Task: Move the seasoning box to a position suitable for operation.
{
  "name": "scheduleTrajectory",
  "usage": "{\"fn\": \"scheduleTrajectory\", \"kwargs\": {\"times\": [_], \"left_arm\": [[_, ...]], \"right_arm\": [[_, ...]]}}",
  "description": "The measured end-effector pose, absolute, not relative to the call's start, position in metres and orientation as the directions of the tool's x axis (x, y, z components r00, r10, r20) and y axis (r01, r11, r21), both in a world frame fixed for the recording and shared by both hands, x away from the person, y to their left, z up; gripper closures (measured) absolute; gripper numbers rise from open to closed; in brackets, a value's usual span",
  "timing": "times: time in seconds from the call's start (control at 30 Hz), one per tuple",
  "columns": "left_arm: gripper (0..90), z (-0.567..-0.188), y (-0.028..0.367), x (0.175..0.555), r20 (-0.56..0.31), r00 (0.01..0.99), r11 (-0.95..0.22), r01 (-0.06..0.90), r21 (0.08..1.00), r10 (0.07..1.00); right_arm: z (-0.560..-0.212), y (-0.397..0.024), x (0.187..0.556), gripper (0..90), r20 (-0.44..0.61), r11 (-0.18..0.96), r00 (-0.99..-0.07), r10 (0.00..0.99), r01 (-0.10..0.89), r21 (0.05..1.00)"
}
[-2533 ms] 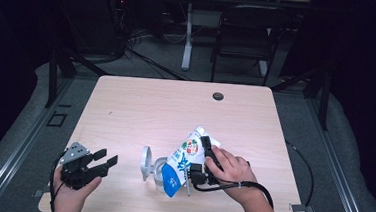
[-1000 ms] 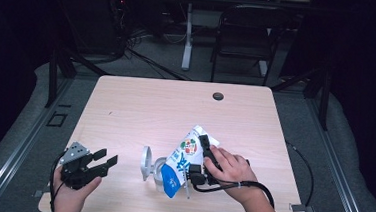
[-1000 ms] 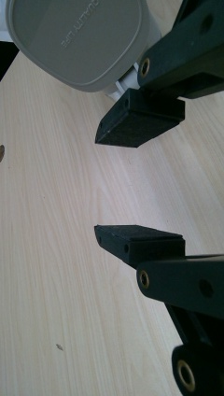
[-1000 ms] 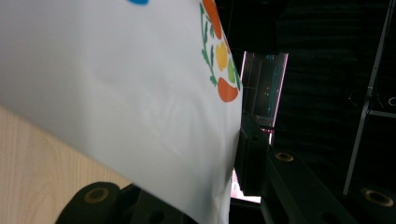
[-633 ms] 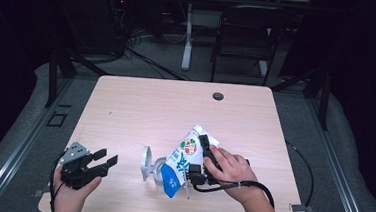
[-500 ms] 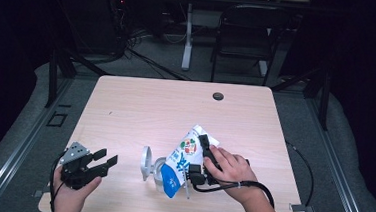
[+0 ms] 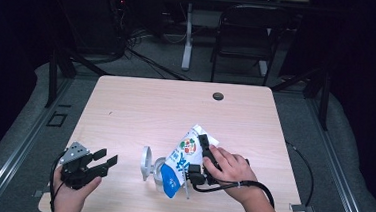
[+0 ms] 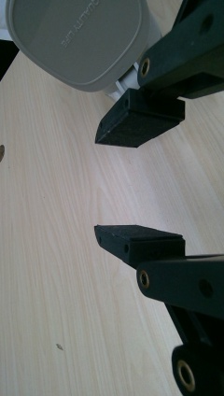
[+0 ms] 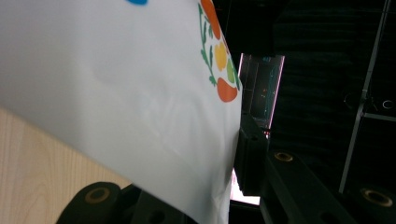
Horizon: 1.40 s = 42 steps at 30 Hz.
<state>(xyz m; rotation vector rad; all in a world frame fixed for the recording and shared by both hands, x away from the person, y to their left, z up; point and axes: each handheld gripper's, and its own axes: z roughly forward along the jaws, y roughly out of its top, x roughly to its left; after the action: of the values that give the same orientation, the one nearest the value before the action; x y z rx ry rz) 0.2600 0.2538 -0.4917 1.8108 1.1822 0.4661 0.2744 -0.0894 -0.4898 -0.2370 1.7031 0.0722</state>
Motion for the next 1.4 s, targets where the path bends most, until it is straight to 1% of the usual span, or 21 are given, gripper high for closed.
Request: {"fn": "scheduleTrajectory", "kwargs": {"times": [0.5,0.83,0.97,1.13,1.17,1.27,1.4], "left_arm": [[49.9,-0.4916,0.2538,0.2599,-0.153,0.473,-0.142,0.531,0.836,0.868],[49.9,-0.4918,0.2540,0.2599,-0.154,0.472,-0.141,0.531,0.835,0.868],[49.9,-0.4918,0.2539,0.2599,-0.154,0.472,-0.141,0.531,0.835,0.868],[49.9,-0.4926,0.2543,0.2603,-0.157,0.471,-0.139,0.534,0.834,0.868],[49.9,-0.4923,0.2546,0.2602,-0.154,0.470,-0.143,0.537,0.832,0.869],[49.9,-0.4925,0.2547,0.2603,-0.156,0.471,-0.141,0.535,0.833,0.868],[49.9,-0.4931,0.2542,0.2606,-0.156,0.472,-0.141,0.534,0.834,0.868]], "right_arm": [[-0.4892,-0.0891,0.2743,76.3,-0.986,0.974,-0.124,-0.114,-0.207,-0.087],[-0.4896,-0.0898,0.2737,76.3,-0.985,0.978,-0.135,-0.105,-0.192,-0.078],[-0.4905,-0.0910,0.2749,76.3,-0.986,0.979,-0.145,-0.081,-0.199,-0.051],[-0.4900,-0.0915,0.2741,76.3,-0.985,0.982,-0.156,-0.077,-0.184,-0.048],[-0.4920,-0.0921,0.2751,76.3,-0.985,0.980,-0.162,-0.062,-0.194,-0.029],[-0.4940,-0.0924,0.2754,76.3,-0.984,0.980,-0.171,-0.055,-0.197,-0.020],[-0.4953,-0.0928,0.2746,76.3,-0.980,0.984,-0.195,-0.033,-0.177,0.002]]}}
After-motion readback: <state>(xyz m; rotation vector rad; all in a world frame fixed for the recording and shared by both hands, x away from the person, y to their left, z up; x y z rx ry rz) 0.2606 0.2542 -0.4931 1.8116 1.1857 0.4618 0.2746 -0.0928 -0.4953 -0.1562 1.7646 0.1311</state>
